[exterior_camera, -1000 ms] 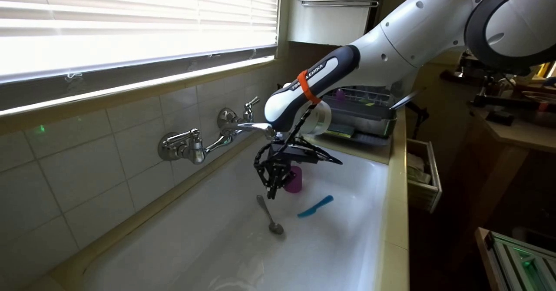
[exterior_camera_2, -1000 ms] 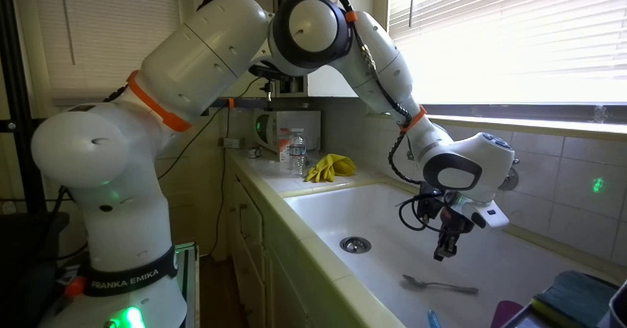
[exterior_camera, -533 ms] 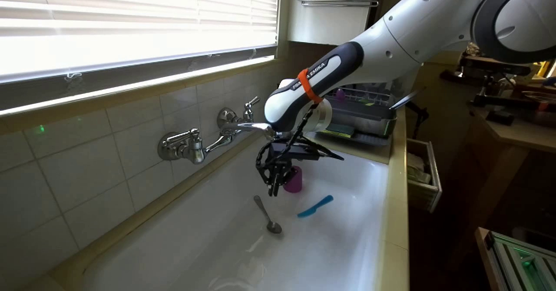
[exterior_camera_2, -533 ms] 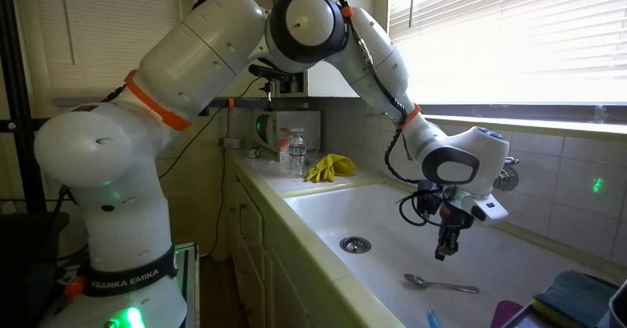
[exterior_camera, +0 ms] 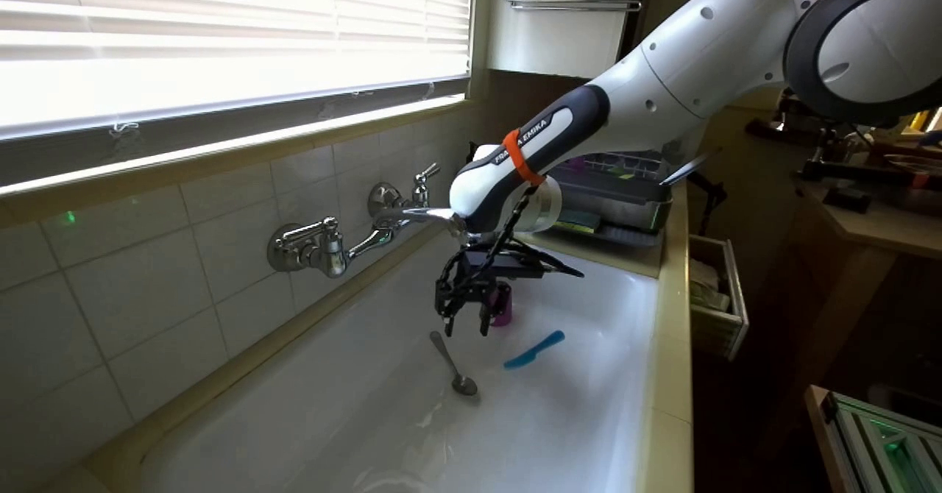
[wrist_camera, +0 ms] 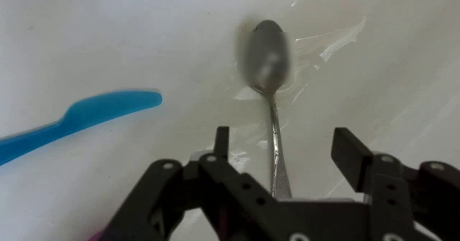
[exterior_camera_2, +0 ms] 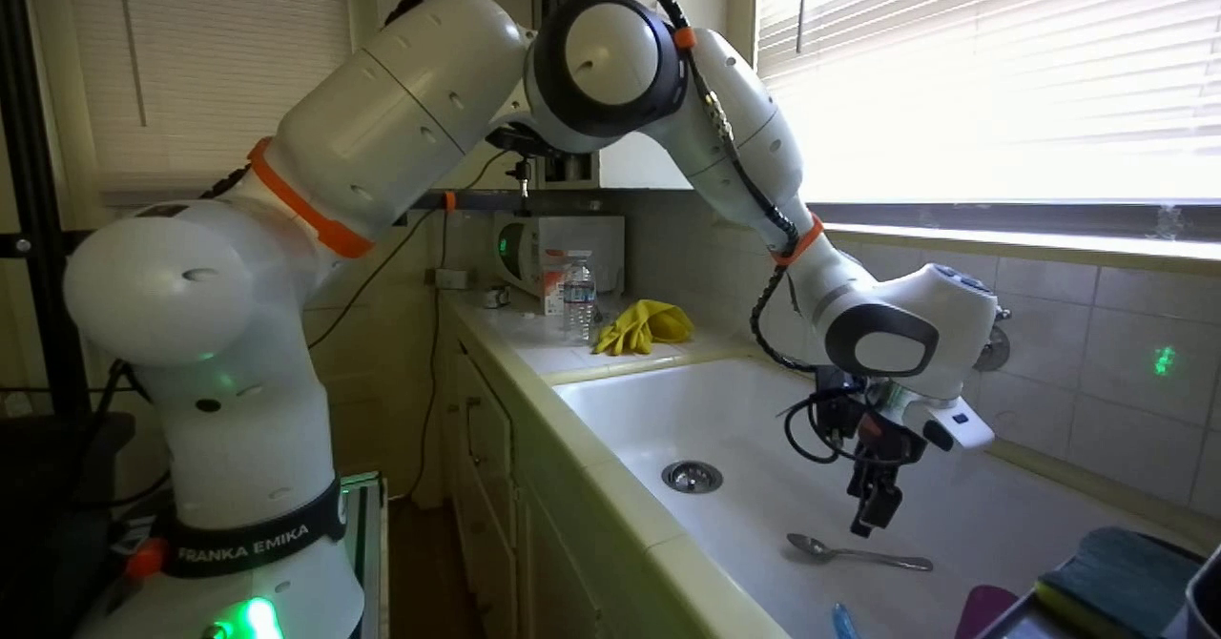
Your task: Open the faucet then close it and put the silver spoon on the dishrack.
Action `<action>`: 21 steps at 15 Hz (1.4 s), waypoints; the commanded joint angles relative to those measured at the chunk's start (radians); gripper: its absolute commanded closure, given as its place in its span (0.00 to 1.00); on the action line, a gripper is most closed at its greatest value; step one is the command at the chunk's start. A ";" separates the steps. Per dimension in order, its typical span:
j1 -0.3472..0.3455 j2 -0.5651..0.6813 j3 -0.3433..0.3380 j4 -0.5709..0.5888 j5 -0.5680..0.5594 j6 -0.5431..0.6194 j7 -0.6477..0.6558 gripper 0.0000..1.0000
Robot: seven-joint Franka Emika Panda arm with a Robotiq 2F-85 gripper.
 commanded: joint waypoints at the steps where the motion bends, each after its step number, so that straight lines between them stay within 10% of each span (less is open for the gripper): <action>1: -0.010 0.102 0.021 0.073 -0.023 0.011 -0.037 0.00; 11: -0.013 0.254 0.049 0.224 -0.027 0.032 -0.066 0.00; 21: -0.013 0.281 0.040 0.281 -0.060 0.017 -0.059 0.87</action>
